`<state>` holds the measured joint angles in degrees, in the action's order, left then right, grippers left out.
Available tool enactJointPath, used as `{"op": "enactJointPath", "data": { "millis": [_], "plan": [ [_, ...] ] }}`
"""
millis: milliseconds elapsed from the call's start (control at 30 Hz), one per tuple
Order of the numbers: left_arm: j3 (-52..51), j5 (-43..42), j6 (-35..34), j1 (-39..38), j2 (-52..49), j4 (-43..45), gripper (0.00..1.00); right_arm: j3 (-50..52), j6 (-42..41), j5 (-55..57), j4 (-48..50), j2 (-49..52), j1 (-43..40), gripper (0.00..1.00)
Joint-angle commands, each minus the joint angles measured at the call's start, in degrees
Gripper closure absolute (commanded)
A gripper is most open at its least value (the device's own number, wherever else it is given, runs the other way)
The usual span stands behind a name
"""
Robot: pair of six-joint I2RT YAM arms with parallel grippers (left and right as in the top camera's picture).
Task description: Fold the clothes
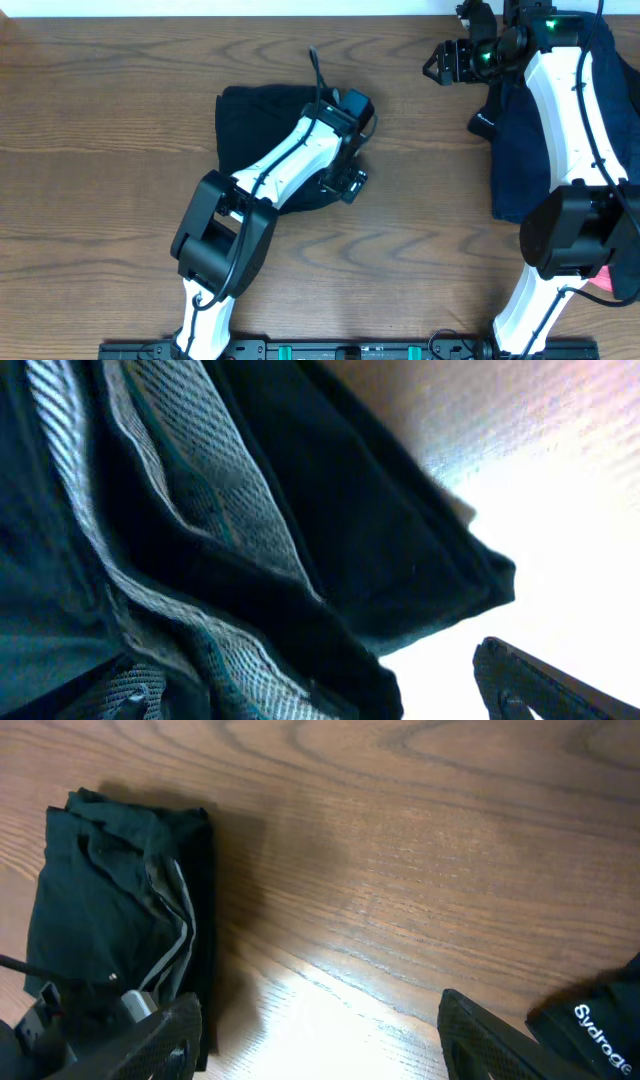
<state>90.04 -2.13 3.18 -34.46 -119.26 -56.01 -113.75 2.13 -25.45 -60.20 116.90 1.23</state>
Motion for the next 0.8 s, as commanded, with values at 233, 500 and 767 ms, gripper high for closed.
{"op": "enactJointPath", "data": {
  "millis": [233,500,767],
  "plan": [
    [-0.3,1.3,9.7,0.2,-1.0,-0.9,0.02,0.3,0.5,0.0,0.1,0.4,-0.1,0.26],
    [-3.8,1.3,12.3,-0.2,-1.4,-0.5,0.07,0.3,0.5,0.0,0.1,0.4,-0.1,0.26],
    [-9.4,1.4,14.4,-0.3,-1.4,5.3,0.23,0.3,0.5,0.0,0.3,0.4,-0.1,0.26]
  ]
}}
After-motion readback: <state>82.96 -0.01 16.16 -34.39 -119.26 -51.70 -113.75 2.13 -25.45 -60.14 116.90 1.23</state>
